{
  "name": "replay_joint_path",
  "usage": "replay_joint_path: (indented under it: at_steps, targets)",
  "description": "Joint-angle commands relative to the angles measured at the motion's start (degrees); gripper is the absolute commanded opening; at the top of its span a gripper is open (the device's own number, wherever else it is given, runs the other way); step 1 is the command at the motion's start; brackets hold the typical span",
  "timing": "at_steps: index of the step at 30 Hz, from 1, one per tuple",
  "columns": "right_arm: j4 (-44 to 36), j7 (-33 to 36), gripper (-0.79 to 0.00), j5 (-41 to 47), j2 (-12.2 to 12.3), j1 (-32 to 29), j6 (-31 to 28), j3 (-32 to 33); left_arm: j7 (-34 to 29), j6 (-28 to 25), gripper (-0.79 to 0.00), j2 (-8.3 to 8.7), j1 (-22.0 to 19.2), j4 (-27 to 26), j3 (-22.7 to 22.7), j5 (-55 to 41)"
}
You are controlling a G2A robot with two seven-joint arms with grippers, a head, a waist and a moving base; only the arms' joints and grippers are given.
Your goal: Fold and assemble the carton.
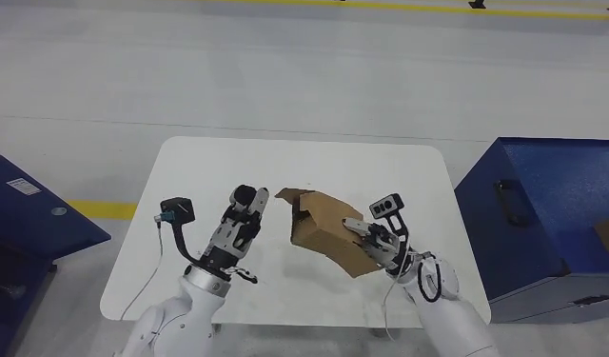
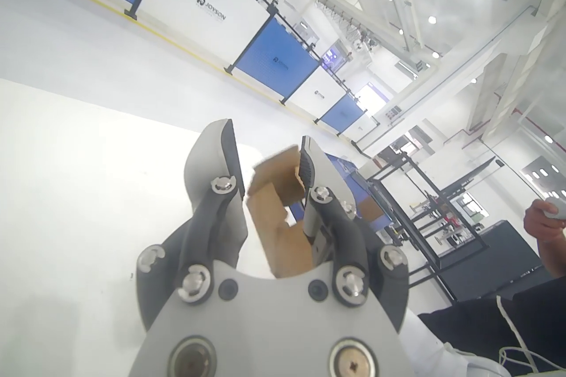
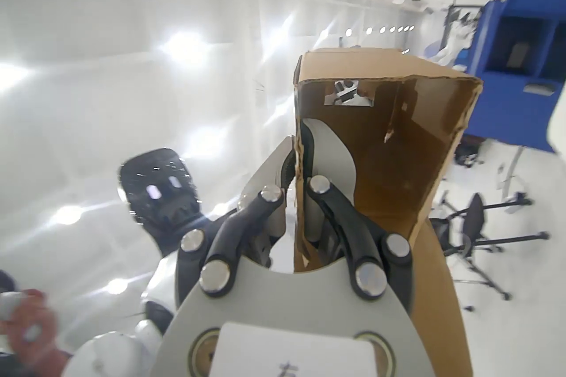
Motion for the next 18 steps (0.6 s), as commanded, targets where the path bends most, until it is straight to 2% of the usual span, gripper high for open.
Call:
replay_joint_path:
  at_steps: [1,4,8,9,10,11,12,18]
  targets:
    - [1.4,2.6,-0.785,4.3,-0.2,0.6,4.8,-0.4,-1.2,-0.5,-0.502,0.14,0.2,0.5,-2.8,-2.2]
    - [3.2,6.1,-0.785,8.1,-0.3,1.7,12.0,-1.2,-4.7,-1.1,-0.474,0.39,-1.0,3.2,-5.6,-3.1]
    - [4.4,9.0,-0.785,8.9,-0.3,2.4,19.1,-2.2,-10.8,-1.6,-0.409,0.53,-3.4,5.8,-6.1,-3.4]
    - [4.4,9.4,-0.785,8.8,-0.3,2.5,20.2,-2.3,-12.5,-2.0,-0.363,0.58,-3.9,6.1,-5.6,-2.7]
    - [4.6,9.5,-0.785,8.5,-0.3,2.5,20.6,-2.3,-13.9,-2.5,-0.231,0.58,-4.3,6.3,-5.2,-2.6]
    - [4.6,9.5,-0.785,8.1,-0.2,2.5,21.1,-2.4,-14.8,-2.7,-0.157,0.58,-4.7,6.4,-5.0,-2.5]
    - [4.6,9.6,-0.785,7.7,-0.2,2.5,21.5,-2.5,-15.7,-3.3,-0.018,0.58,-4.9,6.3,-4.5,-2.4]
    - [4.8,9.3,-0.785,7.4,-0.3,2.2,21.1,-2.4,-19.9,-5.7,0.000,0.69,-4.6,5.4,-3.5,-2.2]
